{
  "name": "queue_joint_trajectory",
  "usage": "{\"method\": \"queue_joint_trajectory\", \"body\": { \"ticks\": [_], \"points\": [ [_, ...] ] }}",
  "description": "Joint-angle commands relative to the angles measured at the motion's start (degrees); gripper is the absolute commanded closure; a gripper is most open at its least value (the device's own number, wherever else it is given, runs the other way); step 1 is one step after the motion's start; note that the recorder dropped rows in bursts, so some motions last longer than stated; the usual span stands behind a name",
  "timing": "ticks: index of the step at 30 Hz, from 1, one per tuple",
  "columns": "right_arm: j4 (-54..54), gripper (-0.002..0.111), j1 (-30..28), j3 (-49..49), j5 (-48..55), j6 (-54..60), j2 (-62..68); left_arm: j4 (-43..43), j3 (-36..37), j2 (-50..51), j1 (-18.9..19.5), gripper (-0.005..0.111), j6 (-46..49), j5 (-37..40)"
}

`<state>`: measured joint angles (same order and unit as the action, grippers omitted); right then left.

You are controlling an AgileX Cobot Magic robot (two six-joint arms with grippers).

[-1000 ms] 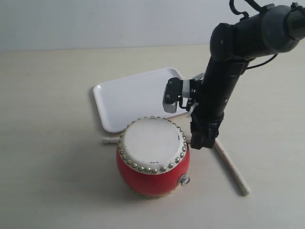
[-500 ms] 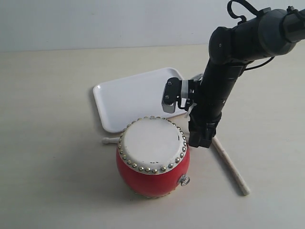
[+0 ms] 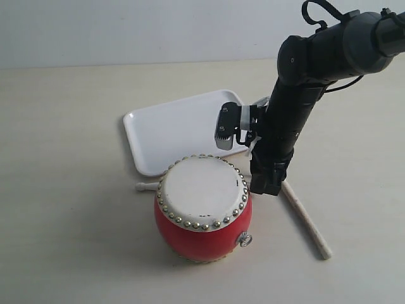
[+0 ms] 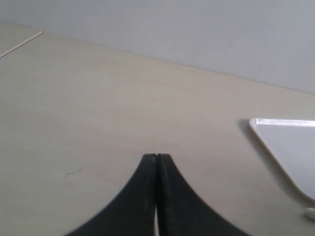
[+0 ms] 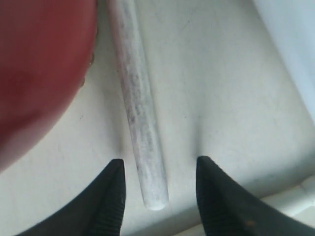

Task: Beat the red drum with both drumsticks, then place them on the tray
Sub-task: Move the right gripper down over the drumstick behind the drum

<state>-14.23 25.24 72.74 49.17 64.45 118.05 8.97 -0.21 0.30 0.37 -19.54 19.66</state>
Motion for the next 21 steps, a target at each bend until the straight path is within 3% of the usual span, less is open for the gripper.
{"method": "queue_joint_trajectory", "body": {
  "ticks": [1,16,21],
  "points": [
    [0.25,0.063,0.12,0.25,-0.47,0.34,0.02,0.48,0.21,-0.3,-0.31,0.107,-0.28,-0.25],
    [1.32,0.064,0.12,0.25,-0.61,0.3,1.69,0.48,0.21,-0.3,-0.31,0.107,-0.28,-0.25],
    [1.13,0.072,0.12,0.25,-0.61,0.3,1.69,0.48,0.21,-0.3,-0.31,0.107,-0.28,-0.25]
  ]
}}
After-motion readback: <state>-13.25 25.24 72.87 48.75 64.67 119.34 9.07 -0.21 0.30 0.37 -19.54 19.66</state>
